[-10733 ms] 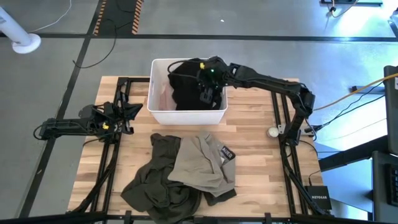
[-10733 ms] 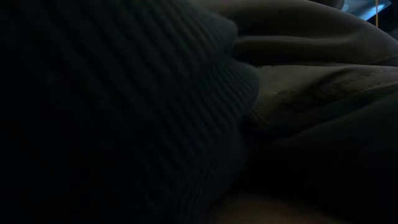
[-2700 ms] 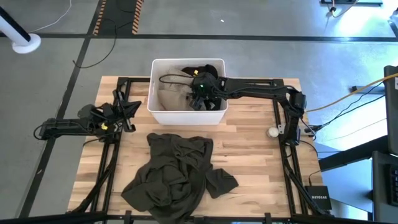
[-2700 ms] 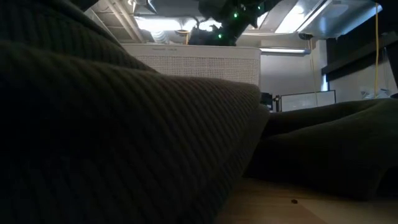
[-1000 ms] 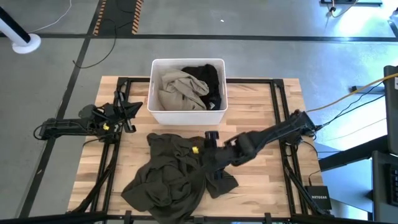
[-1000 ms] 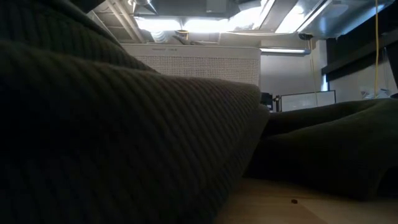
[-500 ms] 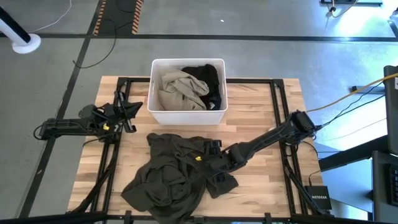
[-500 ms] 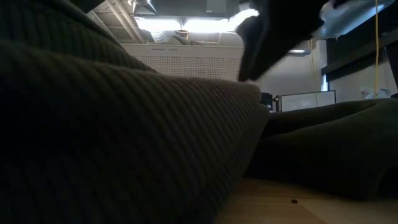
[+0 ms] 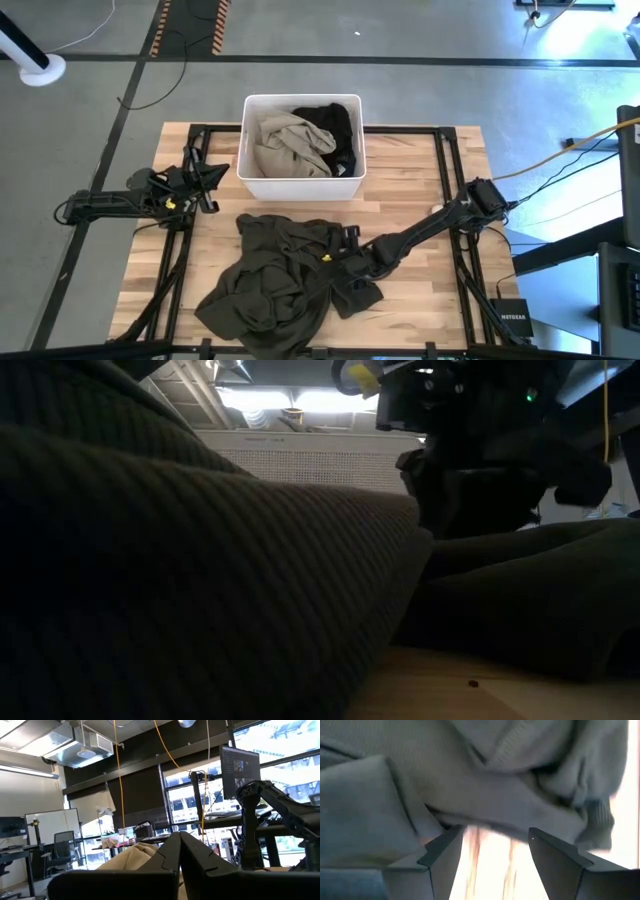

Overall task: Sort clothes
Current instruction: Put the gray pants into the white laundry organizer

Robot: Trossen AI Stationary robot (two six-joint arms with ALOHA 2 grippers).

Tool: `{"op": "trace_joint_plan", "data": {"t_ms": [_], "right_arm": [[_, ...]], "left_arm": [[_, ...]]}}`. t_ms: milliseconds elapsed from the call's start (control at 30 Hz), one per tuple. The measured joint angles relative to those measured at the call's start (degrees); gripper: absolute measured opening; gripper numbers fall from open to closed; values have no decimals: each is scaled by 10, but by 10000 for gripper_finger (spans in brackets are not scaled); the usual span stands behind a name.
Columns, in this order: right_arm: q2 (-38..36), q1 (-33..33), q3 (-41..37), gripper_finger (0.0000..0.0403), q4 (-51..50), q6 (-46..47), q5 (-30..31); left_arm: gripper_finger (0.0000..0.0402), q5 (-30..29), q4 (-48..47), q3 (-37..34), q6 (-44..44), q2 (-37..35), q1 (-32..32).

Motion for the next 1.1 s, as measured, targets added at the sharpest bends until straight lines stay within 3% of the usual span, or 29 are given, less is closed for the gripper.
{"op": "trace_joint_plan", "data": {"t_ms": [167, 467, 633, 833, 1100], "right_arm": [[5, 0, -33, 243, 63, -82, 7], [6, 0, -64, 243, 121, -129, 35], [6, 0, -80, 243, 183, -228, 37], [6, 0, -85, 243, 269, -303, 95], [6, 0, -85, 243, 366, -362, 109]], "left_arm": [[0, 0, 0, 0, -1, 0, 0], [0, 0, 0, 0, 0, 0, 0], [0, 0, 0, 0, 0, 0, 0], [0, 0, 0, 0, 0, 0, 0], [0, 0, 0, 0, 0, 0, 0]]}}
